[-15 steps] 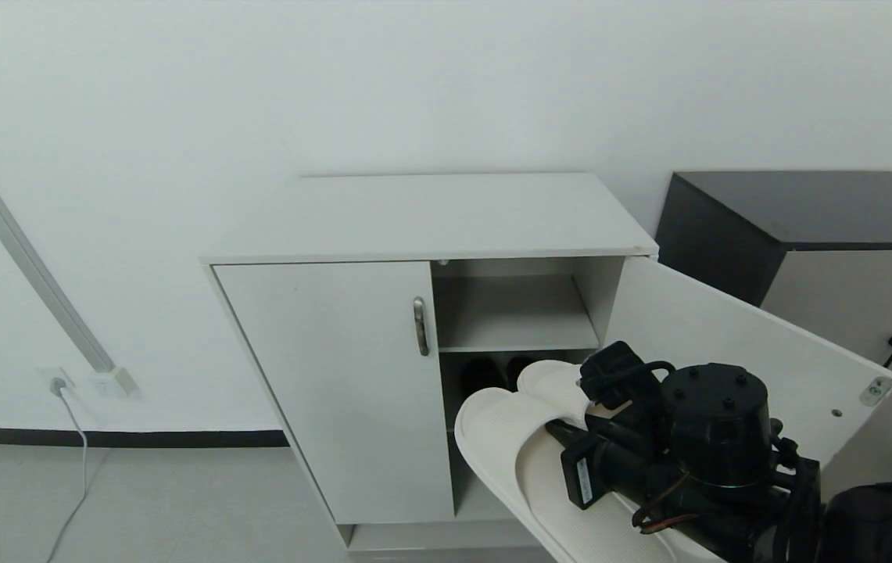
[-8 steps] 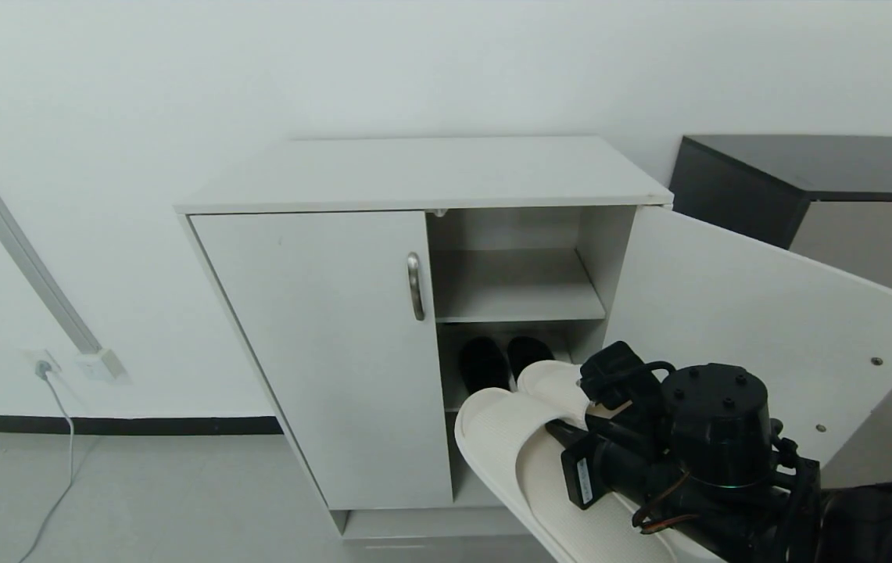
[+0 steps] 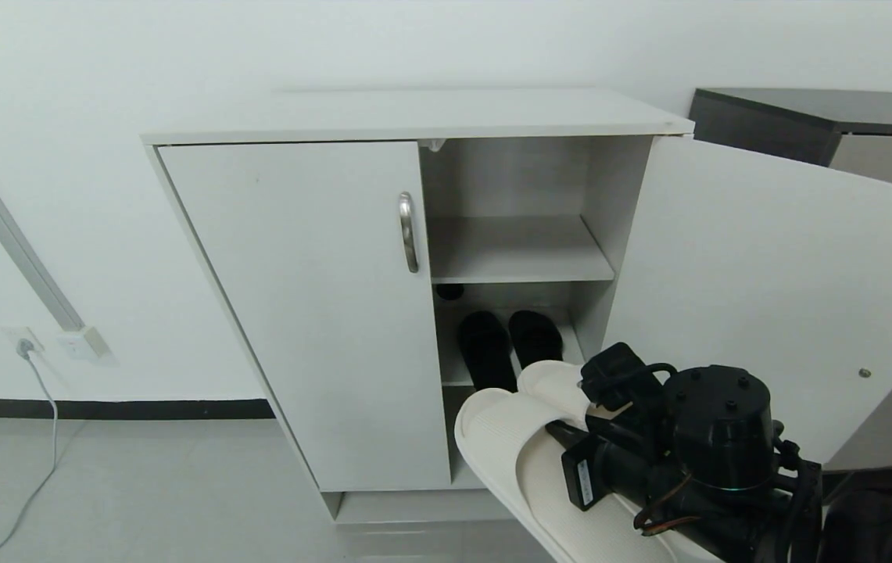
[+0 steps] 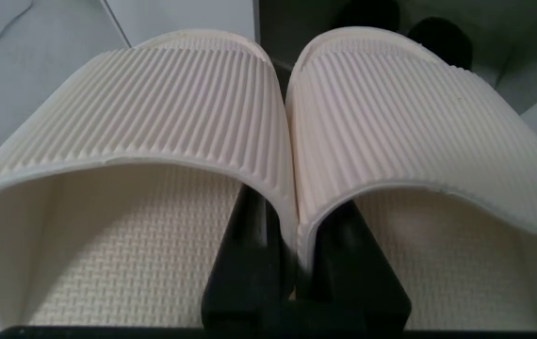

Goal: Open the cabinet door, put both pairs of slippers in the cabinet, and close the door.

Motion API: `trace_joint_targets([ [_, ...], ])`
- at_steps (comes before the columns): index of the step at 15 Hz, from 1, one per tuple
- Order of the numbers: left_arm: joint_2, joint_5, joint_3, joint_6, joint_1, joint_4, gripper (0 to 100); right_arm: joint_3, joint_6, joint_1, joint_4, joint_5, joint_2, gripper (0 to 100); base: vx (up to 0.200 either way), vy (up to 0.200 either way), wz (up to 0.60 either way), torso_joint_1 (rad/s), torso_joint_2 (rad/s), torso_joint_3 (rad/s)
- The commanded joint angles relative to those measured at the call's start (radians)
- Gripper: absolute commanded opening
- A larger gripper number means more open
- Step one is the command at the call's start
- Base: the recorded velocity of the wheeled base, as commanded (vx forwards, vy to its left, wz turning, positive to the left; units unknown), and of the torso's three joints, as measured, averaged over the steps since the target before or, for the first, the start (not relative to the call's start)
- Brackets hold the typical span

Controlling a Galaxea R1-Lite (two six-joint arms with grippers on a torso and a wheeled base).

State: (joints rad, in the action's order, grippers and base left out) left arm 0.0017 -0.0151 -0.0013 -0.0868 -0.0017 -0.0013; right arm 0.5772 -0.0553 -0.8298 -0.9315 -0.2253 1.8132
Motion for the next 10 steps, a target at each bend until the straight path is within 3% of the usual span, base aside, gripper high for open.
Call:
trace_joint_targets([
  [1,0.000,0.000,0.000,-0.001,0.000,0.000,0,-0.007,0.000,0.000,-0.003,0.000,0.002,0,0.000,0.000,0.00,-0.041,0.44,0.408],
  [4,0.000,0.000,0.000,-0.001,0.000,0.000,0,-0.008,-0.001,0.000,-0.004,0.000,0.003,0,0.000,0.000,0.00,-0.006,0.29,0.279],
  [10,0.000,-0.002,0.000,-0.001,0.000,0.000,0,-0.007,-0.001,0.001,-0.018,0.001,0.015,0,0.000,0.000,0.00,0.002,0.02,0.020],
])
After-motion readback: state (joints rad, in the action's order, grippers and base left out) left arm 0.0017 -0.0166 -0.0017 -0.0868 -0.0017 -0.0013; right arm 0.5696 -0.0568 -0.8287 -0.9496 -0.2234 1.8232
